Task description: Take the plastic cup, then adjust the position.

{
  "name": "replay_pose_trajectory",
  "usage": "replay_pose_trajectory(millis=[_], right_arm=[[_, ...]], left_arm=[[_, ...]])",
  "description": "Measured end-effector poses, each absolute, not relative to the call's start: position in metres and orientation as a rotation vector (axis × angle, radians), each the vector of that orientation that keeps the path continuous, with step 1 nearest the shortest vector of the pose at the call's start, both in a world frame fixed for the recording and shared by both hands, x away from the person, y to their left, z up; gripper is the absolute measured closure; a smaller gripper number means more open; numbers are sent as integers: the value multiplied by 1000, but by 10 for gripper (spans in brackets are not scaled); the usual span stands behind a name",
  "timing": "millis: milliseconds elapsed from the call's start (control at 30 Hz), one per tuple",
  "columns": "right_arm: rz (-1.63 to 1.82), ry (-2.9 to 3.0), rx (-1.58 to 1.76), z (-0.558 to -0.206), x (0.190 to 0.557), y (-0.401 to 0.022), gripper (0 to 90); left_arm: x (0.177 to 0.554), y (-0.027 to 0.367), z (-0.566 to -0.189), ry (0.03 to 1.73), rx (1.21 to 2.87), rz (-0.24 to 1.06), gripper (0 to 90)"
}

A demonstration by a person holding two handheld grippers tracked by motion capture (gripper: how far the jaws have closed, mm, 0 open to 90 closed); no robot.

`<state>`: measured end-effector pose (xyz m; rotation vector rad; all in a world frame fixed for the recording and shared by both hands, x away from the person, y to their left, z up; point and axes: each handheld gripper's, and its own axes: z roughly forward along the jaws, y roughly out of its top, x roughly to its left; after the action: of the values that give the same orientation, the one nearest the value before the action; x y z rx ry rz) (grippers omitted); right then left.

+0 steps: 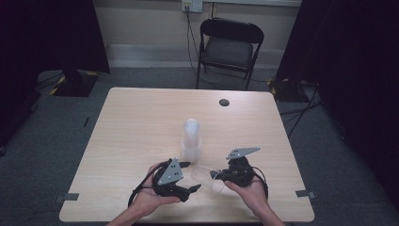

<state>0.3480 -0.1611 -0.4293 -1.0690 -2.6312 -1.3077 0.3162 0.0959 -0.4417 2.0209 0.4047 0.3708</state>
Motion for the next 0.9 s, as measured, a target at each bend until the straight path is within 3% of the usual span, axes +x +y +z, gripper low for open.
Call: replay_pose_trajectory(millis=[900], right_arm=[[-1019,-2620,-944,-431,373,-129,900]], left_arm=[[314,85,-453,227,2168,451,187]])
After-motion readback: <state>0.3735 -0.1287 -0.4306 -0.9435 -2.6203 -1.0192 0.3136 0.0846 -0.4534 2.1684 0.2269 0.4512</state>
